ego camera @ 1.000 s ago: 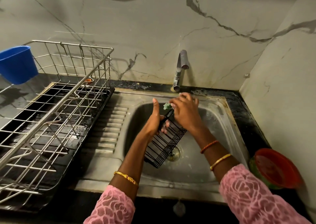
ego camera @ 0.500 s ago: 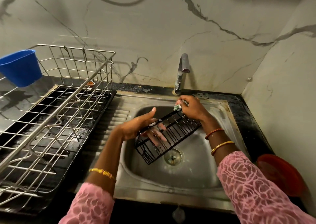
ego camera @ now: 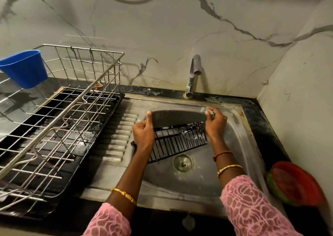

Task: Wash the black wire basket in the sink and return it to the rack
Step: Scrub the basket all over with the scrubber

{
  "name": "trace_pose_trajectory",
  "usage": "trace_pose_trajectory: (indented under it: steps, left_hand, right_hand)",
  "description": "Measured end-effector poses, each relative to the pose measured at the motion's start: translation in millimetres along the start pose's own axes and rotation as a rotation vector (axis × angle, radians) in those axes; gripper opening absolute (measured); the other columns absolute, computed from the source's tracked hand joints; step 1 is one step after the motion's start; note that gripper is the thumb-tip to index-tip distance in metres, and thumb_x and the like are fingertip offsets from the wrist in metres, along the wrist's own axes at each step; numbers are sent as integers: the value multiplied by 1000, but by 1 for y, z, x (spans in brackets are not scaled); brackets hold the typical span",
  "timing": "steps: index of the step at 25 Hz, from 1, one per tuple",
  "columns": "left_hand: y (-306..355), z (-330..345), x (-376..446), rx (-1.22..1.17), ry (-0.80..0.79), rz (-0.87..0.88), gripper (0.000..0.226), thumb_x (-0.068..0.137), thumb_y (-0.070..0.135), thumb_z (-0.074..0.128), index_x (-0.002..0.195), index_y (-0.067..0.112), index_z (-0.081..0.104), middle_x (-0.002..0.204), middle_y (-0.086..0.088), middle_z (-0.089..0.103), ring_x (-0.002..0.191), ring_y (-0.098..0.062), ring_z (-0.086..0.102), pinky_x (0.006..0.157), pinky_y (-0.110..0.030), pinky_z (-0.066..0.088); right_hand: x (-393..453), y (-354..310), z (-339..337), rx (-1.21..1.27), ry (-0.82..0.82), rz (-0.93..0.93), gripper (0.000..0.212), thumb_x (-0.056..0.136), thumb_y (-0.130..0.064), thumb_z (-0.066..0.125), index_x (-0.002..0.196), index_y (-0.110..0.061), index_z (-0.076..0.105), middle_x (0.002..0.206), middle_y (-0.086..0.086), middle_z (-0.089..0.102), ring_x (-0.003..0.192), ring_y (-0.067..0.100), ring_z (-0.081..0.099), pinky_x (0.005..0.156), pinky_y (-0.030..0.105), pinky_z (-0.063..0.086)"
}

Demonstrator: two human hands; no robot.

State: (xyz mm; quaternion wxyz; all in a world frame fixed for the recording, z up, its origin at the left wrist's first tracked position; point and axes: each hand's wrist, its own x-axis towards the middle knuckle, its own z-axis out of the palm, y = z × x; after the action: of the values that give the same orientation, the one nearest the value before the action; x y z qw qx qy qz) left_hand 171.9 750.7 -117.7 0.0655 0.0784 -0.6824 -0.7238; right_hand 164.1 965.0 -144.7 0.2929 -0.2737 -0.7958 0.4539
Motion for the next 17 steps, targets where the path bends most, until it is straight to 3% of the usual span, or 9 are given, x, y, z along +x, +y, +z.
trace_pose_trajectory:
  steps: [3,7,11,13,17]
  left_hand:
    - [8,1,7,-78,45,-51,54,95,35,54,48,18,34,33,12,32,32,-3,28,41,-20,26]
    - [17,9,11,-136,47,-89,51,96,34,52,52,18,32,35,13,31,31,-2,25,39,-20,22]
    - [15,22,13,-88,68,-100,48,96,35,50,53,19,35,46,8,33,40,-7,28,47,-25,26]
    - [10,23,15,-92,61,-141,41,94,41,48,62,17,38,60,3,38,52,-10,33,51,-28,29]
    - [12,19,15,-152,70,-106,40,96,37,44,60,19,39,61,3,39,54,-13,34,51,-27,29]
  right_hand:
    - [-4,6,0,-13,-10,-30,20,89,-6,58,106,-3,67,106,15,68,100,27,62,78,24,45]
    - [-14,-15,4,-87,-2,-52,23,89,-2,55,110,-2,65,111,15,66,103,27,61,85,26,49]
    - [-84,-51,19,-200,-158,-465,37,88,12,46,122,2,56,125,16,56,119,26,48,100,23,38]
    - [-85,-48,17,-224,-169,-552,40,87,13,46,123,1,55,126,16,56,119,26,48,100,23,39]
    - [-30,-21,-8,-333,-35,-269,34,89,6,48,118,-3,60,121,14,59,115,27,47,97,31,44]
